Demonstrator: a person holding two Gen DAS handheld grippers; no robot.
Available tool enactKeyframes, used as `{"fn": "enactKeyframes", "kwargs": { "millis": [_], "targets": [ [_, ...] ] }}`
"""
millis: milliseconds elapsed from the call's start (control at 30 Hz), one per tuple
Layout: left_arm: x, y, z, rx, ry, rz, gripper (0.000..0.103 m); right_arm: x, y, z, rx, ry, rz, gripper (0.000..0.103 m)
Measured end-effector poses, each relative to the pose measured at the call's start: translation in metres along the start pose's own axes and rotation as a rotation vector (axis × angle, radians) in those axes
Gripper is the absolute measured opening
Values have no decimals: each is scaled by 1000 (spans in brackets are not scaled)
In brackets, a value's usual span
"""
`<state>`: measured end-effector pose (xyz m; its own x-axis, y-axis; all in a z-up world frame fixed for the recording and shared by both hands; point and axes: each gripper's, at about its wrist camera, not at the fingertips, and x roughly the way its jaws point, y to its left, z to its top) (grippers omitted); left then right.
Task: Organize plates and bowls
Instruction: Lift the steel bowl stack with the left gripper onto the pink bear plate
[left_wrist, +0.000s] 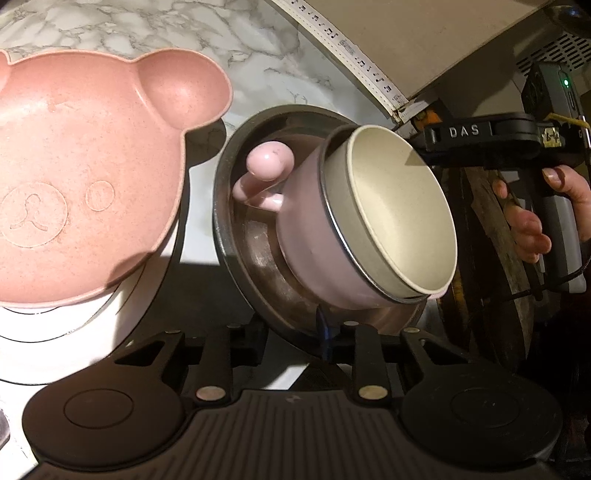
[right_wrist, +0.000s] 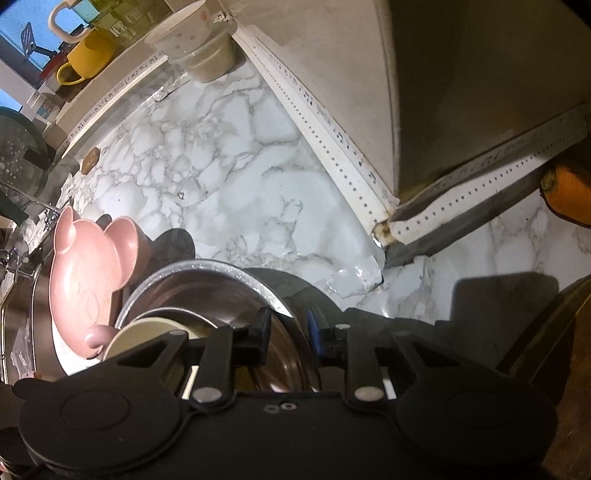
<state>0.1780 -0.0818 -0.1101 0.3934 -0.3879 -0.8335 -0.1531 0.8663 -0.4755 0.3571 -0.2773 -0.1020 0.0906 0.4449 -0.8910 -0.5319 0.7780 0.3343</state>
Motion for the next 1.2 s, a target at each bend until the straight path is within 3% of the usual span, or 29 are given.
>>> {"fn": "enactKeyframes", "kwargs": {
  "millis": [633,1200],
  "targets": [
    [-7,3,1,-18,-22,31,17,-23,14,-29,-41,-39,-107,17],
    [-69,7,18,-31,-89,29,18,-65,58,-15,-33,-80,-129,15]
  ]
}}
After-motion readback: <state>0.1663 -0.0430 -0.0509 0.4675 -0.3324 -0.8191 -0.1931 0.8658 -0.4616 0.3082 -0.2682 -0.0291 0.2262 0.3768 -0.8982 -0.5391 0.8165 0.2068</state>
